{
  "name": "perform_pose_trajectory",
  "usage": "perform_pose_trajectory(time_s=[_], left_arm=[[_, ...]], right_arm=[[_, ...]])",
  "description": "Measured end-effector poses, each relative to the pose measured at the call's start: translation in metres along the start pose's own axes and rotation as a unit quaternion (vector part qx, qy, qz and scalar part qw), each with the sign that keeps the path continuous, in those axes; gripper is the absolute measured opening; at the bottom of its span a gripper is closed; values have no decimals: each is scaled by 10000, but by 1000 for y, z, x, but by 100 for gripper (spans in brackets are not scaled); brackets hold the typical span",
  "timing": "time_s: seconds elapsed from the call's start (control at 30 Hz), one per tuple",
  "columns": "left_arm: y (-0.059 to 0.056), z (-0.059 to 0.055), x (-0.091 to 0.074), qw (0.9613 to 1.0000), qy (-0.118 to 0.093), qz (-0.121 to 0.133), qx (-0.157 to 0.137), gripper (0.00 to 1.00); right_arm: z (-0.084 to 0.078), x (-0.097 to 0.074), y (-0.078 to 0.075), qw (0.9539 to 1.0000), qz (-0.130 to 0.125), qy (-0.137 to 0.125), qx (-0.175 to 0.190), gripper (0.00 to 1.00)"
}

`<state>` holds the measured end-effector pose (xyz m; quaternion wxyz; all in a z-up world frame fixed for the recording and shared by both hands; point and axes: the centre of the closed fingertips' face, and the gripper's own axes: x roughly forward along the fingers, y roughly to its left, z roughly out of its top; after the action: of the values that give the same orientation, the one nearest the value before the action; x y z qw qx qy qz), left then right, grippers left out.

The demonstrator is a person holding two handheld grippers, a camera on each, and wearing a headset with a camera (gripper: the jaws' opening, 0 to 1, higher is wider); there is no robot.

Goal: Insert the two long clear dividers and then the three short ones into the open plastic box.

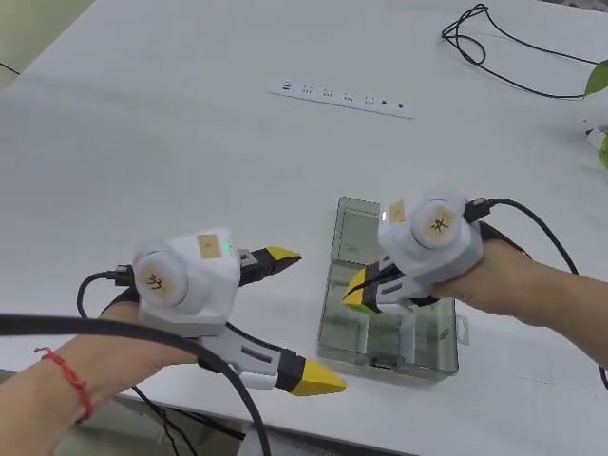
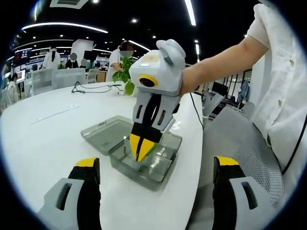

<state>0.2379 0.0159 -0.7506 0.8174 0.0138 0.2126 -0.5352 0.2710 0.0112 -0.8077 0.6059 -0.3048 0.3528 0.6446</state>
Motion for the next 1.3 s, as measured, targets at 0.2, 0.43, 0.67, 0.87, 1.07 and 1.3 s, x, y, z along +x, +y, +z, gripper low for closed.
perform_pose_trajectory(time_s=[0.2, 0.43, 0.67, 0.87, 1.07, 1.3], left_arm=[[1, -4, 0, 10000, 72, -1, 29, 100], [3, -9, 0, 9998, 164, 10, 64, 100], [4, -11, -1, 9998, 210, 27, 66, 100], [5, -10, -2, 9997, 212, 50, 72, 100], [5, -10, -3, 9997, 207, 81, 57, 100], [6, -10, -4, 9997, 190, 119, 28, 100]], right_arm=[[-3, 3, 0, 9999, -7, 149, -81, 2], [-6, 7, 0, 9993, -36, 297, -215, 2], [-6, 7, 1, 9989, -67, 362, -289, 2], [-6, 7, 1, 9987, -93, 376, -317, 3], [-7, 7, 0, 9995, -114, 281, -126, 3], [1, -4, 0, 9998, -132, 31, 127, 10]])
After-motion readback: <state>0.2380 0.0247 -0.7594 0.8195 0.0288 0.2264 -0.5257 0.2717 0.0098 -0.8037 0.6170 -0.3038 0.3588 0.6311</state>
